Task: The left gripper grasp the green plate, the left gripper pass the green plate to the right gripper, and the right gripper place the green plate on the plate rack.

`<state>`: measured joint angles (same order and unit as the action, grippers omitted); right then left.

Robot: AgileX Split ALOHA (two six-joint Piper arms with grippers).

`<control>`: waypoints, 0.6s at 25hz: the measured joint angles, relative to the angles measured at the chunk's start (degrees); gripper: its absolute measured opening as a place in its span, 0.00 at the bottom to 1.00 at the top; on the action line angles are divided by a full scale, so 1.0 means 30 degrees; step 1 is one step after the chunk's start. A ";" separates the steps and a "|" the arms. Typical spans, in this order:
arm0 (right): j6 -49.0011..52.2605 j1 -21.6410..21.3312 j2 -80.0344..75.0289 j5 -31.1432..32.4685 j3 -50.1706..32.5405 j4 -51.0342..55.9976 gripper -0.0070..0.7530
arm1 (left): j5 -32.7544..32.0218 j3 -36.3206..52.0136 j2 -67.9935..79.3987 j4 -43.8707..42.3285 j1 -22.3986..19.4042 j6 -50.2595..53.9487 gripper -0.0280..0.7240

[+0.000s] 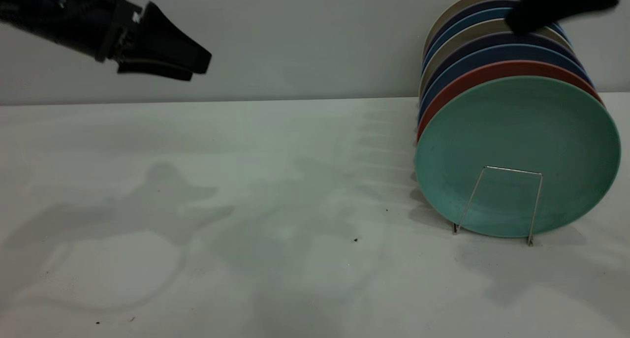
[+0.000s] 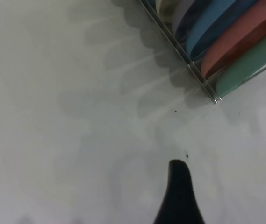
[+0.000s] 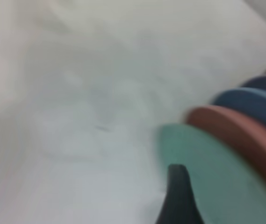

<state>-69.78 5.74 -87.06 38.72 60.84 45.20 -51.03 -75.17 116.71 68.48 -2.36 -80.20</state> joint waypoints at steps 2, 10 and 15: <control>0.2521 0.0000 0.1049 0.1990 0.0000 -0.0023 0.76 | 0.0057 0.0000 -0.0829 -0.0965 0.0000 0.1123 0.82; 0.9679 0.0000 0.4863 0.9546 0.0000 -0.3845 0.76 | -0.1397 0.0000 -0.5242 -0.9090 0.0000 1.1297 0.82; 1.4108 0.0000 0.6218 1.0393 -0.0456 -0.8186 0.76 | -0.2943 0.0015 -0.8312 -1.2746 0.0000 1.5474 0.82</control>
<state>-27.46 5.74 -68.41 69.90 59.47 20.64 -59.86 -75.13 91.78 30.24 -2.36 -33.78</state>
